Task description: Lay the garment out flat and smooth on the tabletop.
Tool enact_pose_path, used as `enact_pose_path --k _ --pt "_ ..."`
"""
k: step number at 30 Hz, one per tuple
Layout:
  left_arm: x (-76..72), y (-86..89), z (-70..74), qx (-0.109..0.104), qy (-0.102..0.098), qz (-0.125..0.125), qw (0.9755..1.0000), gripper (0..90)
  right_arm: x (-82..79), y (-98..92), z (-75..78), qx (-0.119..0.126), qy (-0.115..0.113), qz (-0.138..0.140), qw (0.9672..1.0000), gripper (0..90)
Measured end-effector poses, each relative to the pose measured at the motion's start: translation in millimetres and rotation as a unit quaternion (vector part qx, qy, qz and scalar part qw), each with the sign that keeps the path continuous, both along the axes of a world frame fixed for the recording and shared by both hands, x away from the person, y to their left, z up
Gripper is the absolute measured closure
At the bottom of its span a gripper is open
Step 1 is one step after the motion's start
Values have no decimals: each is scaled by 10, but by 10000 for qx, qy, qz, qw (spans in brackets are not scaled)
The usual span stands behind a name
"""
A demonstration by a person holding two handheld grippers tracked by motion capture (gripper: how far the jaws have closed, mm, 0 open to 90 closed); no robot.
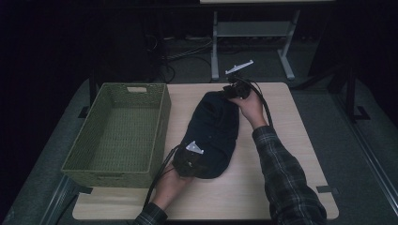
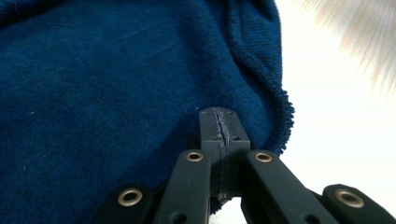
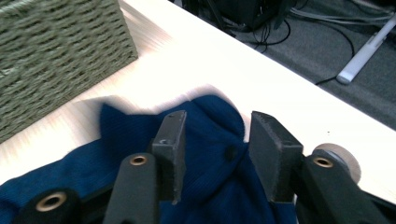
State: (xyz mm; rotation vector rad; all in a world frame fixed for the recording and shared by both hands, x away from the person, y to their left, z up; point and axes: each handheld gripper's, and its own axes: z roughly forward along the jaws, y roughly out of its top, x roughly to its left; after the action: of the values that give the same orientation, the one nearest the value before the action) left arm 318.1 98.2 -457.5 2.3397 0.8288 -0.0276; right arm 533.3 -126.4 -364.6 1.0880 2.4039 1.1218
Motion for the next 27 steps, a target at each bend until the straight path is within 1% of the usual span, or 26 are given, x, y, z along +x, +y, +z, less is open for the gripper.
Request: enact_pose_path --k 1,3,7,8,9,12,13,15,16,17,19,23,24,26,27 --pt "0 0 -1 -6 0 3 10000 898 -55 -34 43 -7 -54 22 10000 539" --pt "1 1 0 -4 10 -1 10000 898 -109 -63 70 -39 -94 34 9999 544" --pt "6 6 -2 -10 21 -21 10000 898 -252 -146 101 -47 -118 74 9999 575" --pt "6 6 -2 -10 21 -21 10000 898 -252 -146 101 -47 -118 74 9999 575" --pt "7 6 -4 -20 21 -18 10000 898 -366 -211 96 -15 -112 86 9999 643" --pt "2 0 0 7 -11 -26 10000 897 -500 -288 73 147 -15 144 9998 743" --pt "-2 -7 5 38 -30 -46 10000 894 -540 -307 67 161 -4 172 9997 769" --pt "-10 -21 8 26 -49 -44 10000 873 -646 -350 44 172 -1 261 9995 833" --pt "-12 -23 14 42 -81 -47 9999 857 -701 -371 32 170 13 303 9994 864" --pt "-11 -26 20 41 -91 -16 9999 814 -758 -393 18 184 24 335 9993 892" --pt "-1 -19 30 52 -92 -27 9999 734 -884 -445 -24 226 46 401 9989 897" --pt "21 13 44 33 -107 70 9999 639 -1089 -508 -122 308 99 426 9986 898" --pt "21 15 49 29 -119 92 9999 613 -1151 -527 -158 365 133 451 9982 898" --pt "22 20 72 6 -127 94 9999 573 -1241 -544 -224 383 152 487 9980 898" --pt "22 20 72 6 -127 94 9999 555 -1241 -544 -224 383 152 487 9980 898"
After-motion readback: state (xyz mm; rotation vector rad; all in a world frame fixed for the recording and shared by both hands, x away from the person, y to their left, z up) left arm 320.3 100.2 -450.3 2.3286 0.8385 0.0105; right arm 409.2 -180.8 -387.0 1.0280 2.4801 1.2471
